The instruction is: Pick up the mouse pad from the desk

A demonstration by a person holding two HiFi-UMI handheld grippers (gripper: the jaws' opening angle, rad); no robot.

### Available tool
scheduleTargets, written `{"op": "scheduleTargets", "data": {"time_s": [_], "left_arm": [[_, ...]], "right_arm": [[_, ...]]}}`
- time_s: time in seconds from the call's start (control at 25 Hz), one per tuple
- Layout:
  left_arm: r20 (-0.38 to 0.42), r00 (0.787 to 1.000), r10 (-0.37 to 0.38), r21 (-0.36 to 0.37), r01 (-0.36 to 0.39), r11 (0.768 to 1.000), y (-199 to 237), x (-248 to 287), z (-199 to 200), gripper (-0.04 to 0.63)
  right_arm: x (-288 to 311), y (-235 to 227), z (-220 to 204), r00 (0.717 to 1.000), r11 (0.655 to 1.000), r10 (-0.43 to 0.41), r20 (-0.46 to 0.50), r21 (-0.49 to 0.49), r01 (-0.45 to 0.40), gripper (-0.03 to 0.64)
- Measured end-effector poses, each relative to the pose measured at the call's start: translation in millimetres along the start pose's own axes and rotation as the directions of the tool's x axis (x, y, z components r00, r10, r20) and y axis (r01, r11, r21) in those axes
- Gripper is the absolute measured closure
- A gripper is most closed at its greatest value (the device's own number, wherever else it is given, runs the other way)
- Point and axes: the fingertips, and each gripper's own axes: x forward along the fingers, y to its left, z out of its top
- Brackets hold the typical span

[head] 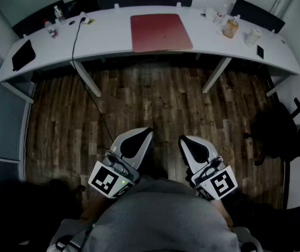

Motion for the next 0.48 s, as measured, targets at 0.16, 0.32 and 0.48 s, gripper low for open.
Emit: {"op": "scheduleTargets", "data": {"time_s": [0.16, 0.32, 0.48], "left_arm": [[-0.002, 1.000, 0.004, 0.003, -0.004, 1.000, 4.2, -2.0, 0.6, 0.597], [0.005, 1.000, 0.011, 0.002, -0.011, 1.000, 6.4, -5.9, 3.1, 0.597], [-0.010, 1.000, 0.014, 0.004, -0.014, 1.000, 7.8, -10.0, 1.2, 0.597]], "right_arm": [[3.8, 0.7, 1.0, 1.000, 1.000, 0.001, 0.003, -0.008, -0.001, 0.615], [4.2, 4.1, -1.2, 1.000, 1.000, 0.005, -0.008, -0.009, -0.005, 0.615], [5.7, 7.1, -2.8, 1.000, 1.000, 0.007, -0.012, -0.007, -0.007, 0.615]]}}
